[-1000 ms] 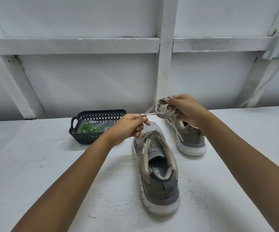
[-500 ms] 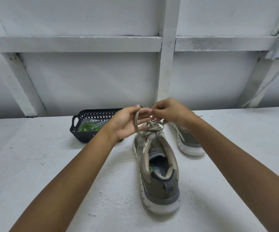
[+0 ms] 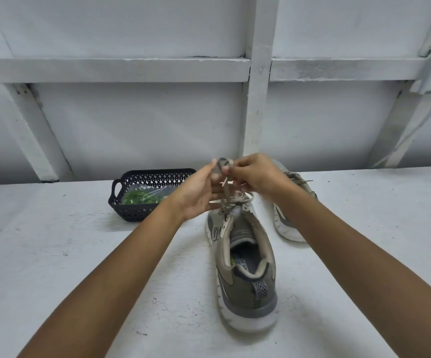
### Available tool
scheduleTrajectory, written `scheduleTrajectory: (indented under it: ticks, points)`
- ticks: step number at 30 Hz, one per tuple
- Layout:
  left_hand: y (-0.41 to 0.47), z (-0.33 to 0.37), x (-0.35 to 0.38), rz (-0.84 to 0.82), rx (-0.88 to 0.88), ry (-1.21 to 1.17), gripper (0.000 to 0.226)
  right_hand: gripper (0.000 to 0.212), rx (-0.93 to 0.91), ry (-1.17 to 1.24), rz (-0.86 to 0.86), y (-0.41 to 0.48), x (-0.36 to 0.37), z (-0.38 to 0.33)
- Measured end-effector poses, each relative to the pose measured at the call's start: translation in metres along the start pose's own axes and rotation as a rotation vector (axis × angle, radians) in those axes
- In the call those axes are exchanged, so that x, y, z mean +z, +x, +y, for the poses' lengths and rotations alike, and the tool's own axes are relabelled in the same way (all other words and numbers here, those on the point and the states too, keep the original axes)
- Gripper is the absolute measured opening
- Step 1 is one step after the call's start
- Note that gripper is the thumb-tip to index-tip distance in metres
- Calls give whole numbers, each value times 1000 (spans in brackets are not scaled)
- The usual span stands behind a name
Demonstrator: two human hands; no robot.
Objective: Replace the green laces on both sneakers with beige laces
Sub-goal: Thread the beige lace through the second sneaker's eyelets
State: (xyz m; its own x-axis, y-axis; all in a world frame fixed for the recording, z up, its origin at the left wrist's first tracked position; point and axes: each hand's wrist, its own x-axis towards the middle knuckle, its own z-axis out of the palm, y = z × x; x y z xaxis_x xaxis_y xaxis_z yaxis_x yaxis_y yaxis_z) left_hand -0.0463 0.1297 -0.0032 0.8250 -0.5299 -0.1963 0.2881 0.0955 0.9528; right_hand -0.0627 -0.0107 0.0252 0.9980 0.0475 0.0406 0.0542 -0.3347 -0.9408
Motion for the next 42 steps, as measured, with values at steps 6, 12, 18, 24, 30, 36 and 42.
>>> scheduleTrajectory:
  ticks: [6, 12, 18, 24, 30, 36, 42]
  points:
    - [-2, -13, 4, 10, 148, 75, 20, 19, 6, 183, 104, 24, -26, -15]
    - [-9, -11, -1, 11, 140, 133, 15, 18, 18, 249, 189, 44, -36, -10]
    - [-14, -10, -8, -11, 53, 105, 17, 26, 39, 70, 246, 51, -38, -3]
    - [-12, -10, -12, 207, 92, -81, 13, 34, 332, -387, -89, 37, -26, 16]
    - [-5, -14, -12, 388, 121, -89, 18, 29, 357, -235, -316, 30, -10, 31]
    - [-2, -21, -8, 428, 73, -51, 16, 29, 96, -174, 173, 41, -16, 49]
    - [1, -29, -1, 428, 128, -2, 16, 19, 121, 39, 170, 30, -16, 72]
